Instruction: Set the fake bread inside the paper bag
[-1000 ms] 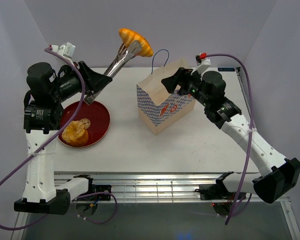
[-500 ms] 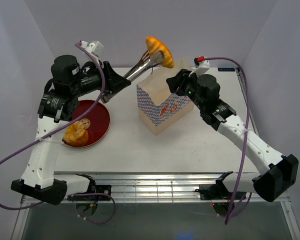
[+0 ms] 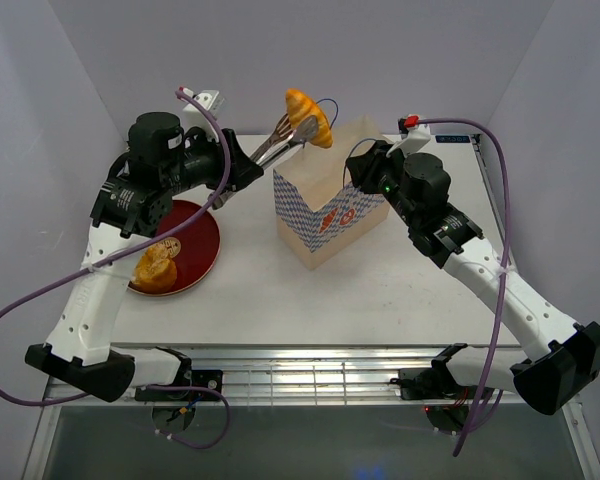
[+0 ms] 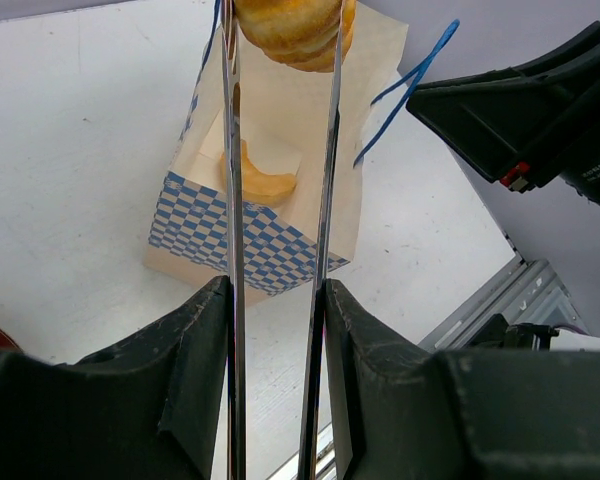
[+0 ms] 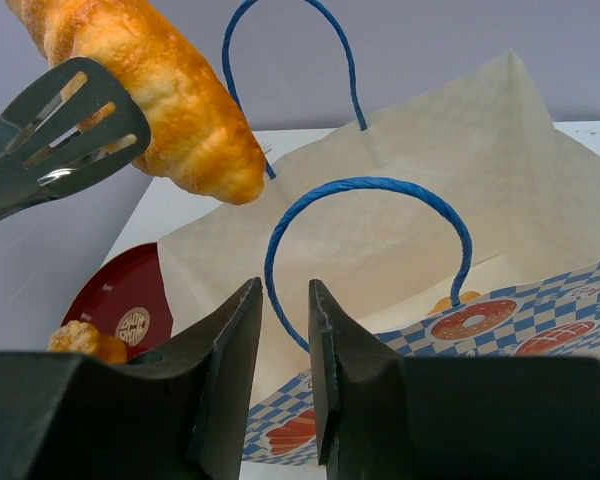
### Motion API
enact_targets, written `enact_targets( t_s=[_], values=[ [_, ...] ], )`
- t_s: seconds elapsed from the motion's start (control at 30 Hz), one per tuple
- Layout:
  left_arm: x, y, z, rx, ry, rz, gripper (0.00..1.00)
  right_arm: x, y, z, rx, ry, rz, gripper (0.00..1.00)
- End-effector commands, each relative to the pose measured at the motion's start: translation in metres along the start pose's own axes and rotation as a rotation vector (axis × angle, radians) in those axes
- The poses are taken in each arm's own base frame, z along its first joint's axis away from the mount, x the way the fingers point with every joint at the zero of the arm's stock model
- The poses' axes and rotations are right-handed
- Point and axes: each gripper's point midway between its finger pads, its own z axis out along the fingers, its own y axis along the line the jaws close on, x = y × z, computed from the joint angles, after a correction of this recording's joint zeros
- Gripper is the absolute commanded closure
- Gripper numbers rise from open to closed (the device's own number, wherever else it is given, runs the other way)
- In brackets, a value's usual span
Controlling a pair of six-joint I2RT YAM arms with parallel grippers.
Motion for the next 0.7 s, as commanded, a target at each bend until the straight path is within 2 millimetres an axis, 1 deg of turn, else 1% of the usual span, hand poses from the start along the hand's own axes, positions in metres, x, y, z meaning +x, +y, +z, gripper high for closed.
enact_targets(
  t_s=[0.0,0.07,0.1,0.17,0.2,0.3,0.33,0.47,0.53,0.67],
  values=[
    [-0.008,-0.008,-0.018,0.015,-0.041,0.066,0.73,-0.012,0.003,-0.005,-0.007,-0.035,-0.009,0.69],
    [-0.002,-0.007,-0.021,0.013,-0.032,0.072,0.73,-0.011,0.003,-0.004,-0.005,-0.032,-0.009,0.69],
    [0.004,-0.005,-0.021,0.011,-0.020,0.071,0.73,-0.012,0.003,-0.004,-0.005,-0.034,-0.009,0.69],
    [0.009,-0.007,-0.026,0.017,-0.024,0.075,0.71,-0.013,0.005,-0.003,-0.009,-0.032,-0.008,0.69],
    [0.015,-0.005,-0.025,0.013,-0.010,0.070,0.69,-0.013,0.005,-0.003,-0.010,-0.033,-0.006,0.69],
    [0.019,-0.007,-0.030,0.022,-0.021,0.074,0.63,-0.012,0.006,-0.002,-0.016,-0.028,0.000,0.68],
    [0.022,-0.005,-0.028,0.021,-0.017,0.074,0.61,-0.012,0.008,-0.002,-0.024,-0.026,0.001,0.68],
    [0.025,-0.006,-0.027,0.035,-0.014,0.067,0.55,-0.010,0.011,0.000,-0.036,-0.015,0.010,0.68],
    [0.025,-0.009,-0.027,0.052,-0.019,0.071,0.51,-0.011,0.012,0.001,-0.038,-0.016,0.011,0.68],
    [0.029,-0.009,-0.026,0.059,-0.021,0.076,0.43,-0.012,0.013,0.001,-0.041,-0.015,0.010,0.68]
  ],
)
